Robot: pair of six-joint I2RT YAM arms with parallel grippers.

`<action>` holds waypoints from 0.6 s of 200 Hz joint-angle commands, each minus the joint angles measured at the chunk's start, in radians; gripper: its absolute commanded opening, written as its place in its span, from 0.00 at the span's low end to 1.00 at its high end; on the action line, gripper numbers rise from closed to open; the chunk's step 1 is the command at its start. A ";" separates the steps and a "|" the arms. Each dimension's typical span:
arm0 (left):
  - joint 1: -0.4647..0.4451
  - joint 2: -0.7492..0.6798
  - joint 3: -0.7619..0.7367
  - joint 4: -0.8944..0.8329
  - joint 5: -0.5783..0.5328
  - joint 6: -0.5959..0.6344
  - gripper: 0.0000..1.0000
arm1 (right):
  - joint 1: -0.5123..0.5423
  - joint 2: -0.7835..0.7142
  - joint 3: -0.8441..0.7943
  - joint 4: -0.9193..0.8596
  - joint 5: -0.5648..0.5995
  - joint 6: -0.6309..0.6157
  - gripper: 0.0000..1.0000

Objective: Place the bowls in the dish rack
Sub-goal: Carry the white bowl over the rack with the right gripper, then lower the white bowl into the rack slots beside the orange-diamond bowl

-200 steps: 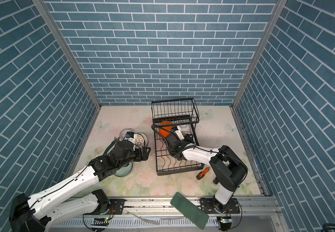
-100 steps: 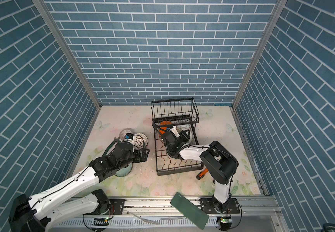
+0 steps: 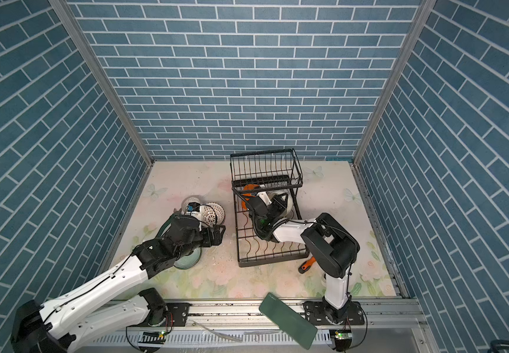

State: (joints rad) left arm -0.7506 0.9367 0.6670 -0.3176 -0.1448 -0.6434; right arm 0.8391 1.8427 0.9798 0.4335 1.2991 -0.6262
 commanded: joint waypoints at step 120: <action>0.013 -0.010 -0.022 0.008 0.007 0.005 1.00 | -0.017 0.031 0.096 -0.579 0.076 0.513 0.00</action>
State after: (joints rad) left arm -0.7452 0.9352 0.6613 -0.3164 -0.1402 -0.6434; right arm 0.8383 1.8347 1.0168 -0.0101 1.3315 -0.2100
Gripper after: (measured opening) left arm 0.996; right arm 0.107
